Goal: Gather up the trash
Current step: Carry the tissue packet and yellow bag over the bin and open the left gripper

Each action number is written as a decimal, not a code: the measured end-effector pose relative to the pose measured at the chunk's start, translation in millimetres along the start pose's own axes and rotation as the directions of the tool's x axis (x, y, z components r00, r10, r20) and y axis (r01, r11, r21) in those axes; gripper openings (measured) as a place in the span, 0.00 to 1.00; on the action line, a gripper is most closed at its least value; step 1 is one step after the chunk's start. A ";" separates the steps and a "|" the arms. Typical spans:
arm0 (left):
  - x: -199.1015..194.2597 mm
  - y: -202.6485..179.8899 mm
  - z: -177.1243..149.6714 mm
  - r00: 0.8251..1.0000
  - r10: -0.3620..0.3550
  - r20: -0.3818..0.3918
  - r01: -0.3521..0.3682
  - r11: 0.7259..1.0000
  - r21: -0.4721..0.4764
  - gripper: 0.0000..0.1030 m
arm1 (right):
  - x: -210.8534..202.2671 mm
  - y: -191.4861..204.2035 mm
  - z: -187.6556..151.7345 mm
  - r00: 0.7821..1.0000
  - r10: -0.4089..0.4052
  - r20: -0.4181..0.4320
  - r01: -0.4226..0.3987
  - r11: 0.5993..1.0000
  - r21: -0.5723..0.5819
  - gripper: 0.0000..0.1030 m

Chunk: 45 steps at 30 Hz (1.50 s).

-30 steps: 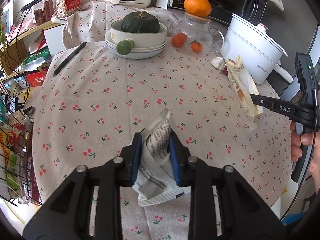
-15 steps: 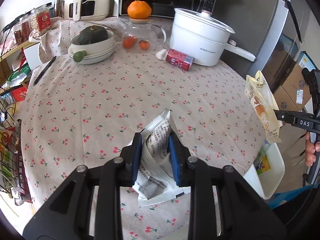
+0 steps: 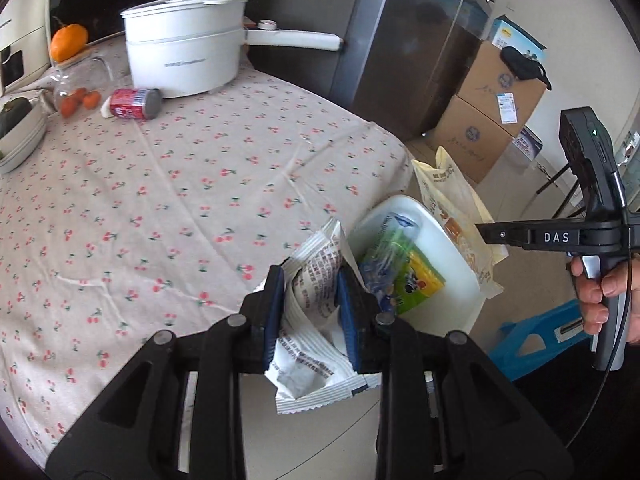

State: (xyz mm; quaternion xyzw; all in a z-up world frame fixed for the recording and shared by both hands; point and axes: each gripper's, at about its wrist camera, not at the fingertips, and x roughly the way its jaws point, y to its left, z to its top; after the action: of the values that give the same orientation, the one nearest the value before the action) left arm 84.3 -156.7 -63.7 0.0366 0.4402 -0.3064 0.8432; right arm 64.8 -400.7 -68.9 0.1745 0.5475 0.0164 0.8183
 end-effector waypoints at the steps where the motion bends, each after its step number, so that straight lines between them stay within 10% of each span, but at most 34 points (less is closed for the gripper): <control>1: 7.8 -11.3 -0.9 1.000 -0.017 -0.010 0.017 1.000 0.011 0.28 | -1.2 -7.3 -3.6 1.000 -0.003 -0.001 0.003 1.000 0.005 0.05; 20: 89.5 -80.0 -7.2 0.994 -0.092 -0.060 0.096 0.993 0.065 0.30 | 2.5 -71.0 -29.9 0.997 -0.027 -0.071 0.034 0.994 0.104 0.06; 25: 81.7 -76.8 -8.6 0.993 -0.097 -0.065 0.102 0.992 0.076 0.59 | 3.6 -70.4 -29.8 0.997 -0.029 -0.075 0.037 0.994 0.104 0.06; 39: 40.0 -53.0 -7.3 0.999 -0.037 -0.036 0.041 0.992 0.118 0.82 | 10.6 -61.1 -25.2 0.995 -0.033 -0.089 0.041 0.995 0.094 0.07; 45: 22.0 -31.0 -8.3 0.999 0.033 -0.031 -0.030 0.994 0.102 0.89 | 8.7 -49.4 -19.1 0.997 -0.015 -0.070 0.022 0.995 0.098 0.40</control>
State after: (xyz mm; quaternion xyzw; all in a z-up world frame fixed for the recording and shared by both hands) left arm 70.7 -189.7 -79.2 0.0913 0.4372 -0.3145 0.8377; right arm 42.9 -440.1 -98.2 0.2090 0.5772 -0.0121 0.7893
